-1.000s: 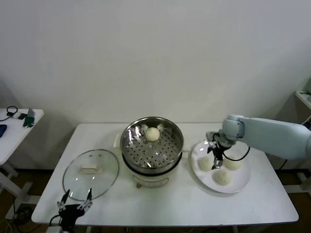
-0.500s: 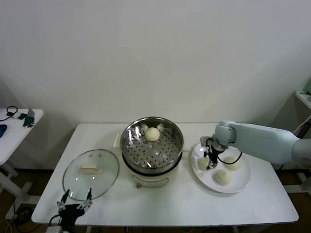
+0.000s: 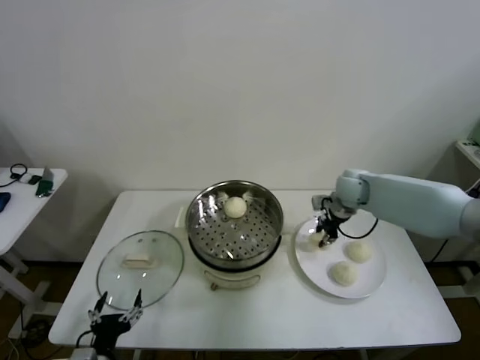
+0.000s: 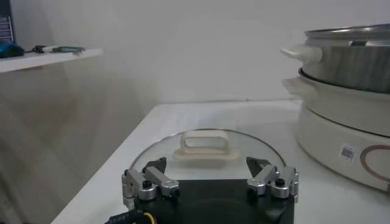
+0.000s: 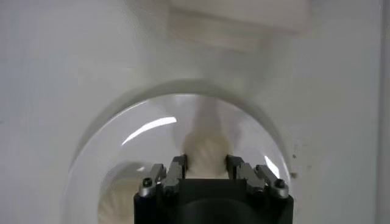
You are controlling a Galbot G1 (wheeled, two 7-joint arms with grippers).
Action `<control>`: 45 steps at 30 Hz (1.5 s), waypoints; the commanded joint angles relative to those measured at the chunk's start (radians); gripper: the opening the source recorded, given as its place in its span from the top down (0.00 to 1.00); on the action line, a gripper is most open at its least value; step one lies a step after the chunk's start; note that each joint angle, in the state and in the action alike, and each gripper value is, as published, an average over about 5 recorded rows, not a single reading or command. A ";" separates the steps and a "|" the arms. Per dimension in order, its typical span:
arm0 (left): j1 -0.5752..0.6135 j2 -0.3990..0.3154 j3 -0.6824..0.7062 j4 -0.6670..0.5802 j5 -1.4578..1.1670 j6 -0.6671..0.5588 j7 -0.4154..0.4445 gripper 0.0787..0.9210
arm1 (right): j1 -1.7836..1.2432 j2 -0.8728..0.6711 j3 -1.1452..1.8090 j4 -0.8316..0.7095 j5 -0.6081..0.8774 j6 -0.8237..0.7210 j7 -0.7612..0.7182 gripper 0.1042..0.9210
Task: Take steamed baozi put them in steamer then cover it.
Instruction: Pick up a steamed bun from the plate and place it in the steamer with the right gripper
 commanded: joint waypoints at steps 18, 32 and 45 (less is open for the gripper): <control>-0.020 0.018 0.003 -0.045 -0.021 0.034 0.004 0.12 | 0.416 0.380 0.050 0.109 0.360 -0.073 -0.021 0.55; -0.009 0.023 -0.020 -0.058 -0.045 0.037 0.004 0.12 | 0.116 0.645 0.039 -0.025 0.212 -0.110 0.072 0.55; -0.002 0.020 -0.017 -0.062 -0.043 0.037 0.004 0.12 | -0.006 0.665 0.019 -0.122 0.107 -0.115 0.107 0.55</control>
